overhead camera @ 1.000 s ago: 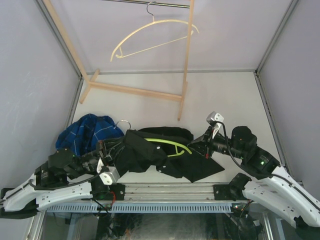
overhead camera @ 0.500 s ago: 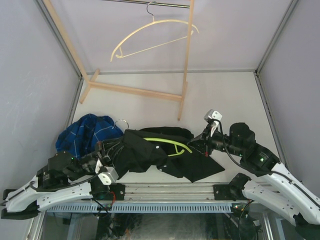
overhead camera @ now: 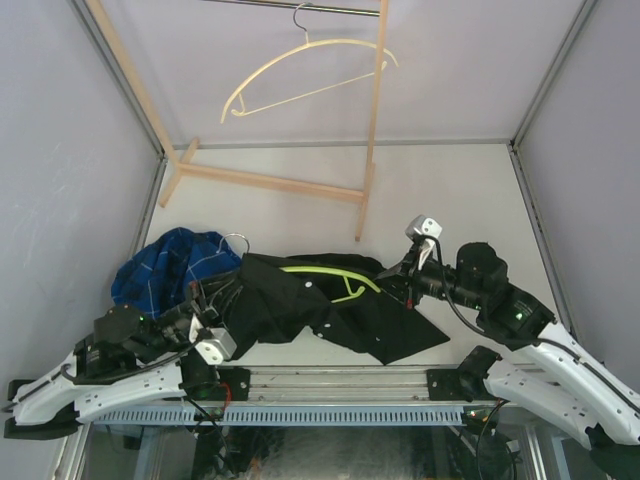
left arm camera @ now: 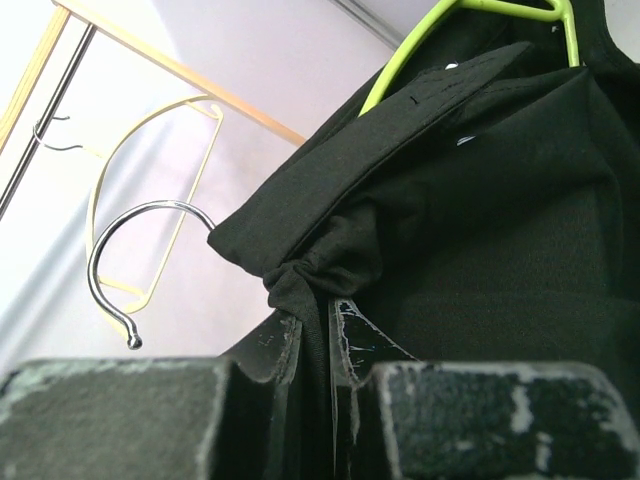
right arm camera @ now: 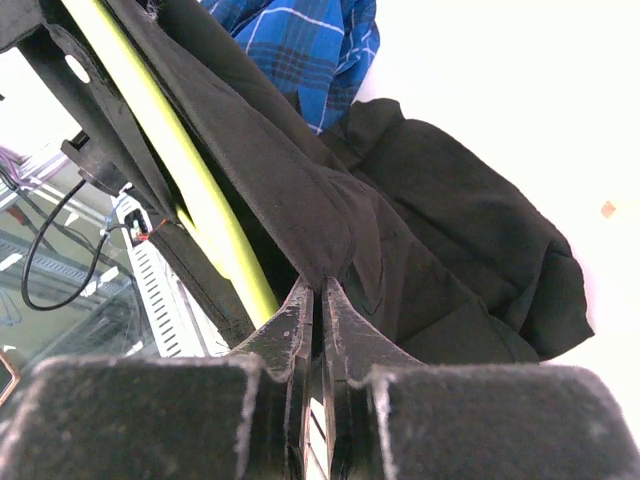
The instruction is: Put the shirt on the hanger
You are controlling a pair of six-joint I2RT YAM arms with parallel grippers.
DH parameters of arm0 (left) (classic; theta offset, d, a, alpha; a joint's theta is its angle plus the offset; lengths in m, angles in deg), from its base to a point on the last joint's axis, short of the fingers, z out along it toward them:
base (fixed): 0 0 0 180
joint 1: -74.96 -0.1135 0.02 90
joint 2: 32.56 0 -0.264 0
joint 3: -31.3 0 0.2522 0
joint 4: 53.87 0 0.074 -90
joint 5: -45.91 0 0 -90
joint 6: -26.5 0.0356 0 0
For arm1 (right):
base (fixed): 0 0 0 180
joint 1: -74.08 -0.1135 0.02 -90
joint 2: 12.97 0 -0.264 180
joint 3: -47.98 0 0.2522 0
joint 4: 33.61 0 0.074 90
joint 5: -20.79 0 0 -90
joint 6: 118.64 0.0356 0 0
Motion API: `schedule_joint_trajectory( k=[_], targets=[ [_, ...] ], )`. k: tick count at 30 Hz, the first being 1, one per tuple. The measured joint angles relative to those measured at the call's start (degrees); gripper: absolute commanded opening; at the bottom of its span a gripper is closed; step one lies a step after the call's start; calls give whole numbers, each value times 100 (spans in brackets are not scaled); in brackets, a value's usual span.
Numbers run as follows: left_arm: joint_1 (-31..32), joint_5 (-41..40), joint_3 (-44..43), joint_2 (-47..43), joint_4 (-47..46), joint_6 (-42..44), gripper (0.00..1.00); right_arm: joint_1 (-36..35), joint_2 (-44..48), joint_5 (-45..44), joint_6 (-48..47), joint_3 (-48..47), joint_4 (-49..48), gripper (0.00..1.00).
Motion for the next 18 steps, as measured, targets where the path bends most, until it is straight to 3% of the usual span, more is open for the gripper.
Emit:
schedule_joint_trajectory(
  k=[7,13,18],
  targets=[
    [-2,-153,0,11,7,-4,0,15,262,-450,-83,-59,293,35],
    [-9,-173,-35,13,136,-7,0,61,319,-1316,-308,-463,1064,46],
    [-9,-101,-68,120,313,-7,0,61,579,-1314,-599,-730,1504,51]
  ],
)
